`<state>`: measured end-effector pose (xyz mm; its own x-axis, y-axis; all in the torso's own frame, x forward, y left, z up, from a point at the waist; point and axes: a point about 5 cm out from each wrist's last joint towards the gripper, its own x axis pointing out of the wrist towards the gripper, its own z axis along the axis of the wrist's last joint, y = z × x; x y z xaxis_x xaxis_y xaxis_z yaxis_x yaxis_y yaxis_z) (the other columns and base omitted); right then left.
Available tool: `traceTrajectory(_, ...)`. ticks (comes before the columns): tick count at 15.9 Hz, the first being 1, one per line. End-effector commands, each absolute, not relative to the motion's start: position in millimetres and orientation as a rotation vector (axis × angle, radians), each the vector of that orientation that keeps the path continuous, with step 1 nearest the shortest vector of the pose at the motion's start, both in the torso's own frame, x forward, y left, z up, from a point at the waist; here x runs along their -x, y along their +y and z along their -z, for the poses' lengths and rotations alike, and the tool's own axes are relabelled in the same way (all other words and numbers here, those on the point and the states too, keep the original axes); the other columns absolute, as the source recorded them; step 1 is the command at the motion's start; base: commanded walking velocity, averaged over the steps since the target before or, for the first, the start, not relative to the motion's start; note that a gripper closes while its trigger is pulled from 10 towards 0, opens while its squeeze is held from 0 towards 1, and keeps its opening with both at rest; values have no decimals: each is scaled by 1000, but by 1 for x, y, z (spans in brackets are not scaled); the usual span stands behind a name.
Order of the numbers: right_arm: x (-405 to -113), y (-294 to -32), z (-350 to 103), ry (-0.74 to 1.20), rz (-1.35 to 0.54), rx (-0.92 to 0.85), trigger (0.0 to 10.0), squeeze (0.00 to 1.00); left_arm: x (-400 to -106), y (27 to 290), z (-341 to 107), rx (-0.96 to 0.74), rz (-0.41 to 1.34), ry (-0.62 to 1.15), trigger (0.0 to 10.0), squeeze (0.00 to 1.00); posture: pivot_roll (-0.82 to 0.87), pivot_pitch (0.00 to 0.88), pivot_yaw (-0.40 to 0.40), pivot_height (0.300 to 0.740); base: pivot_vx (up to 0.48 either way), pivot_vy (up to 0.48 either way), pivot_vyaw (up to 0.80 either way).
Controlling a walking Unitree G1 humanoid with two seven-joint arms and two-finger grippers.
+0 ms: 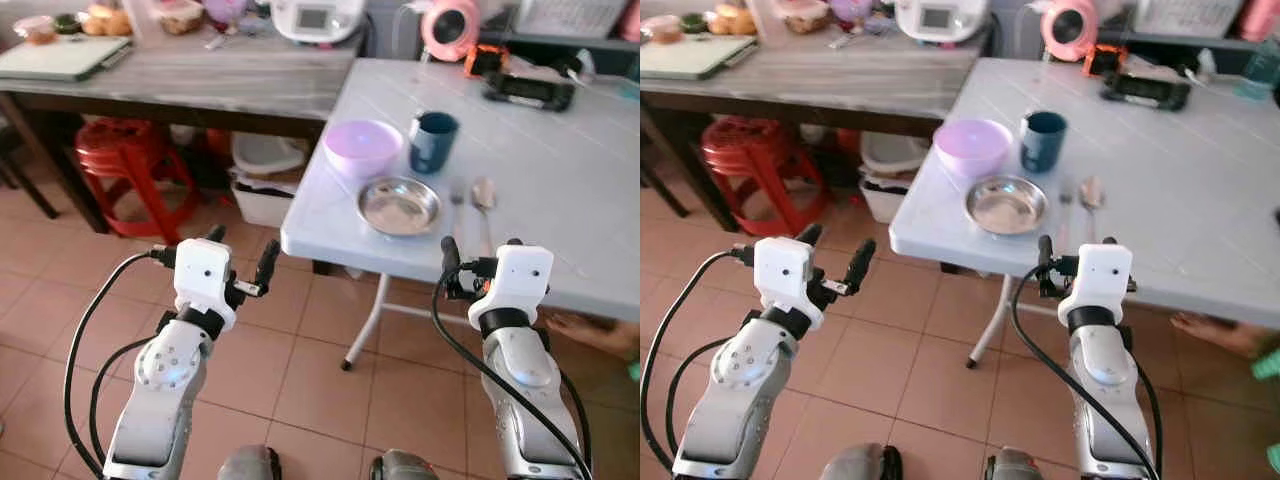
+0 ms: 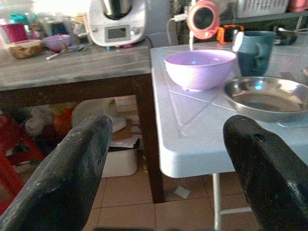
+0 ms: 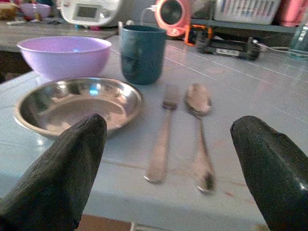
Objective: Setting the table
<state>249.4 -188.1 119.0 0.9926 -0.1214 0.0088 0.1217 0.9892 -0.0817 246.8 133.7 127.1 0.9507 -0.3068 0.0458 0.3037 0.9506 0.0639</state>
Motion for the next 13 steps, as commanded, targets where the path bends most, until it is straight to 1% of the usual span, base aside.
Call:
traceTrajectory(1,-250,-187,-126,-34,120,86,10000,0,-246,135,-130,-64,313,-65,10000,0,32,44,40,740,0,0,0)
traceTrajectory(2,-250,-187,-127,-35,122,87,10000,0,-246,134,-130,-55,330,-71,10000,0,30,42,39,740,0,0,0)
traceTrajectory(3,-251,-188,-127,-37,124,90,10000,0,-247,133,-132,-59,330,-82,10000,0,26,40,38,740,0,0,-800)
traceTrajectory(6,-252,-189,-129,-45,119,94,10000,0,-249,130,-134,-48,337,-91,10000,0,23,39,35,740,282,0,-571)
traceTrajectory(13,-247,-177,-136,-85,60,112,10000,0,-249,134,-134,-41,268,-99,10000,0,20,28,27,740,317,0,0)
